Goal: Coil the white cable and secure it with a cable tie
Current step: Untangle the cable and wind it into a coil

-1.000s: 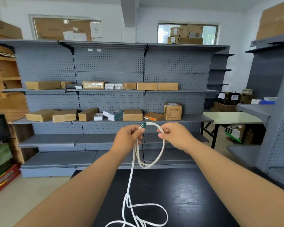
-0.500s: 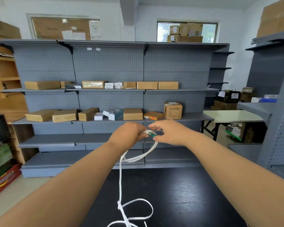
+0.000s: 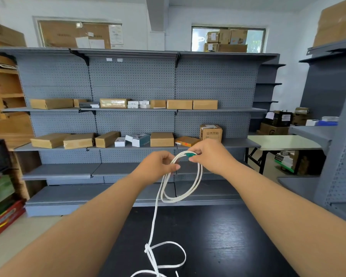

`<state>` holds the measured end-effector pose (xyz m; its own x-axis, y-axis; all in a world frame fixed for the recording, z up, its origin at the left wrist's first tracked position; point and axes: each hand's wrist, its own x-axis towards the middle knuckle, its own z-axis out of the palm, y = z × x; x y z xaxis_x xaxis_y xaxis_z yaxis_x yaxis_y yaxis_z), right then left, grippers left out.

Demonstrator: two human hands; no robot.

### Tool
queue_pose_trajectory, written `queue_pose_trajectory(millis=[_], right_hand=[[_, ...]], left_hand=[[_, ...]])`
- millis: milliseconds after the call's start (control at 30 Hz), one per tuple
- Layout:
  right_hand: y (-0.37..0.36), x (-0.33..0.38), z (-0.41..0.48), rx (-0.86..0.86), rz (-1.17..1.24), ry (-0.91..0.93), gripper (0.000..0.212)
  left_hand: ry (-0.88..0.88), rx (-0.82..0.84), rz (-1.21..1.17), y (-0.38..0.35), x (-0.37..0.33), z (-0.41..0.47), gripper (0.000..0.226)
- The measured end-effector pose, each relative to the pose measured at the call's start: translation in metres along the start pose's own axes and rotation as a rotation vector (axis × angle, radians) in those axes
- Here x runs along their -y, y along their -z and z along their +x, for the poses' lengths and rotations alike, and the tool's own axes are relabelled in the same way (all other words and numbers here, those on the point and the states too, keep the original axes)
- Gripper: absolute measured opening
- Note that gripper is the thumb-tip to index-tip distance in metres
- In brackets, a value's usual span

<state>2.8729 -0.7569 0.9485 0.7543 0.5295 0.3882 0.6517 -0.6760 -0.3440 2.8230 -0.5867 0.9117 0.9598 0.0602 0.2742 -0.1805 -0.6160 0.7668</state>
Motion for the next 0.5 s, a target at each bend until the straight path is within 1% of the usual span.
queue_pose_trajectory(millis=[67,133,300,400,500], right_hand=[[0.003,-0.004,0.000,-0.042,0.050,-0.041,0.021],[0.004,-0.010,-0.002,-0.092,0.157,-0.104,0.022],[0.003,-0.020,-0.009,-0.201,0.527,-0.274,0.024],[-0.003,-0.028,-0.014,-0.225,0.691,-0.367,0.022],[-0.011,-0.033,-0.016,-0.217,0.765,-0.422,0.021]], left_hand=[[0.065,0.054,-0.140,0.000,0.005,-0.003,0.007],[0.111,0.096,-0.220,0.002,0.009,-0.006,0.010],[0.159,0.113,-0.244,0.010,0.014,-0.011,0.015],[0.166,0.042,-0.253,0.015,0.015,-0.009,0.016],[0.101,-0.068,-0.098,0.019,0.011,-0.003,0.014]])
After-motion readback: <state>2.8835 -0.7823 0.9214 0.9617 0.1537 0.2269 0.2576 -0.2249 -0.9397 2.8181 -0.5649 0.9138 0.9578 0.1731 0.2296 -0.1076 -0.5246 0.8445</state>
